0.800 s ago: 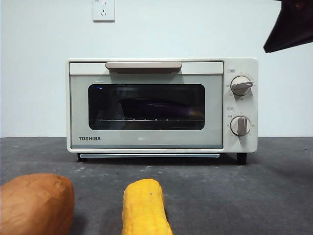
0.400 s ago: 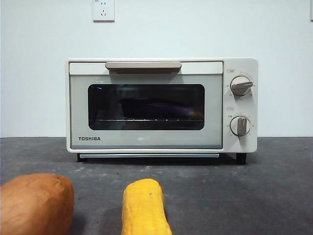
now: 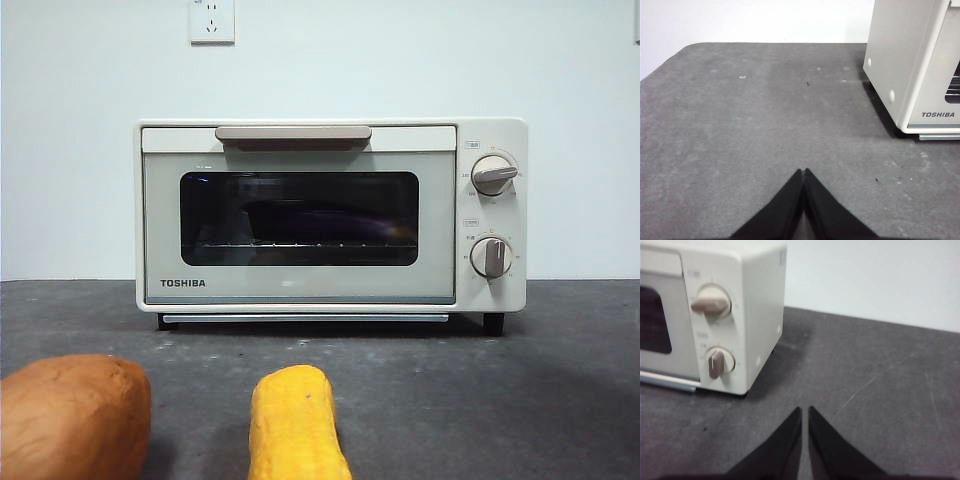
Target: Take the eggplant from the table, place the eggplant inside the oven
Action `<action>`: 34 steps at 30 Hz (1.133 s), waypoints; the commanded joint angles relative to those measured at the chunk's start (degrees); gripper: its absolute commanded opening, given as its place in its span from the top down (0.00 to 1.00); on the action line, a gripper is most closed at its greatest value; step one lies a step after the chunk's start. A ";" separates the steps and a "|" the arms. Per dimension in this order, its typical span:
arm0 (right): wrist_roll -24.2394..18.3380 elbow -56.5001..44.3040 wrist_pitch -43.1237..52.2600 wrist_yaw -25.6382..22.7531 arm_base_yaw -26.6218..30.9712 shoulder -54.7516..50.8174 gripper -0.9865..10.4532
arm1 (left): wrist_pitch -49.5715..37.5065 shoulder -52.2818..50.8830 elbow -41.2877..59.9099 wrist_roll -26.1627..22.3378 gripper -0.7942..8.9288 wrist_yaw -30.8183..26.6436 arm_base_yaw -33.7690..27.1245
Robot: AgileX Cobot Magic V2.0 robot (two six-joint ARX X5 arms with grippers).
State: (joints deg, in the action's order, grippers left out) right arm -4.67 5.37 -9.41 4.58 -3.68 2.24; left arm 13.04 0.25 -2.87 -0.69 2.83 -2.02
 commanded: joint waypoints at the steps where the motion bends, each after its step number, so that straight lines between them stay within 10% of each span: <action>1: -0.24 -1.42 0.83 0.15 0.07 -0.63 0.91 | 0.22 -0.09 0.92 -0.13 0.91 -0.09 -0.11; 34: 3.08 -4.76 0.55 -0.13 0.07 -0.55 0.91 | 0.22 -0.09 0.92 -0.13 0.91 -0.07 -0.11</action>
State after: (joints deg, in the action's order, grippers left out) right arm -2.50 0.91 -9.32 4.47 -3.68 1.69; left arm 13.04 0.25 -2.87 -0.69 2.83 -2.02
